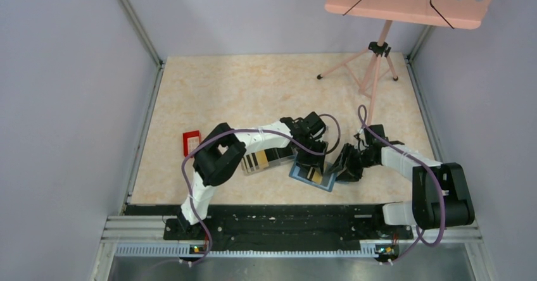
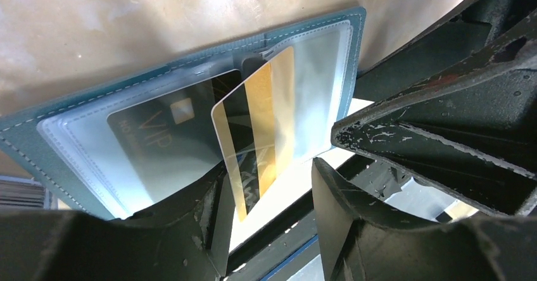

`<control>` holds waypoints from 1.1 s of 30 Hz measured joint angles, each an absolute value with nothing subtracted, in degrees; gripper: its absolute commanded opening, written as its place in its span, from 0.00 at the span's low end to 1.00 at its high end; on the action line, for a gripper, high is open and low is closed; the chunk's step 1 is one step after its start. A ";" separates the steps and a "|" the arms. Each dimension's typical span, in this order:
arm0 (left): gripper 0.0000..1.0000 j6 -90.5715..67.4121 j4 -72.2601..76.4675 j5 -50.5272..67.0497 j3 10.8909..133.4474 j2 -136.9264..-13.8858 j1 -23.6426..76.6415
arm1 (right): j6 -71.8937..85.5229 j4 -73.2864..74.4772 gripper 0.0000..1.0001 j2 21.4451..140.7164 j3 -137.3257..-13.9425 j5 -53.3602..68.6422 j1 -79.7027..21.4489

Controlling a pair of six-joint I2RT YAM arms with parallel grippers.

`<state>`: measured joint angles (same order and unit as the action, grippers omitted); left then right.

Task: Put the credit cards into the card holder
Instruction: Insert the credit card into the card holder.

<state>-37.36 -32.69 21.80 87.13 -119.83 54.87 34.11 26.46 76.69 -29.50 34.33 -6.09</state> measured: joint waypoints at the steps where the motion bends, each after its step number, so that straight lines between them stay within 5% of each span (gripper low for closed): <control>1: 0.53 -37.21 -32.91 22.09 87.46 -120.07 54.92 | 34.11 26.44 0.49 76.71 -29.50 34.37 -6.09; 19: 0.65 -32.14 -45.60 11.55 95.13 -121.73 57.82 | 34.11 24.58 0.48 77.65 -28.95 36.58 -5.93; 33: 0.51 -31.09 -44.58 15.44 96.55 -123.66 58.24 | 34.09 23.44 0.46 78.48 -28.86 37.85 -5.96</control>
<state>-31.09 -44.58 15.44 96.55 -123.66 58.24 34.09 23.44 78.48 -28.86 37.85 -5.96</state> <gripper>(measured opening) 0.517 0.469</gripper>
